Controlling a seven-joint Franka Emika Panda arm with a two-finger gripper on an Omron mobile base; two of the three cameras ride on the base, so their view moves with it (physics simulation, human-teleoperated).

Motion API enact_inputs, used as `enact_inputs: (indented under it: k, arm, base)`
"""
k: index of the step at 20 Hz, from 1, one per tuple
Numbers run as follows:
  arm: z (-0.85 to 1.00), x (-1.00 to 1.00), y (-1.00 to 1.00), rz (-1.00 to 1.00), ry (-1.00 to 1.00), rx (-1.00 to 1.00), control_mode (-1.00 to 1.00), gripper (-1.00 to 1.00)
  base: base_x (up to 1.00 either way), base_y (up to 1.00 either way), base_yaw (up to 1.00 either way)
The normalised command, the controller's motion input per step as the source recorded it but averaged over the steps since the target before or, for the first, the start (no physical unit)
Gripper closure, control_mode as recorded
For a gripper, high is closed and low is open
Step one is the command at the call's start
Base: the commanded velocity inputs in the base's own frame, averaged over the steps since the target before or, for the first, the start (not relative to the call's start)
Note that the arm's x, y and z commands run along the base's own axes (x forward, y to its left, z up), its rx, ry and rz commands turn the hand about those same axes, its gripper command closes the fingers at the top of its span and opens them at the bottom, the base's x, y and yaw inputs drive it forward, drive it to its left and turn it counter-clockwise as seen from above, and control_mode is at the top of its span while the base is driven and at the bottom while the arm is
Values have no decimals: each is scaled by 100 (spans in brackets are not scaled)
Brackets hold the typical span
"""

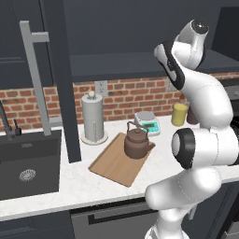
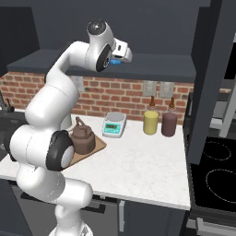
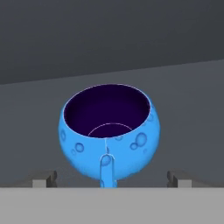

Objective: Pick the kettle from the counter and place it on the tray. Then pick the mug from the cabinet and place it on the tray. Then close the cabinet doors.

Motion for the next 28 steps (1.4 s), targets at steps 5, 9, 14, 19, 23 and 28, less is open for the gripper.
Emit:
enact_inputs:
  k: [5,9,14,19,23,28]
  arm:
    - [-1,0,0,0,0,1,-100,-100]
    - [0,15,0,0,0,3,-100,-100]
    - [0,5,0,0,0,2,-100,-100]
    - [0,0,0,0,0,2,-100,100]
    - [0,0,0,0,0,2,-100,100]
    - [-2,3,0,0,0,1,-100,100]
  base:
    - [0,0,0]
    - [0,0,0]
    - [0,0,0]
    - [0,0,0]
    - [0,0,0]
    - [0,0,0]
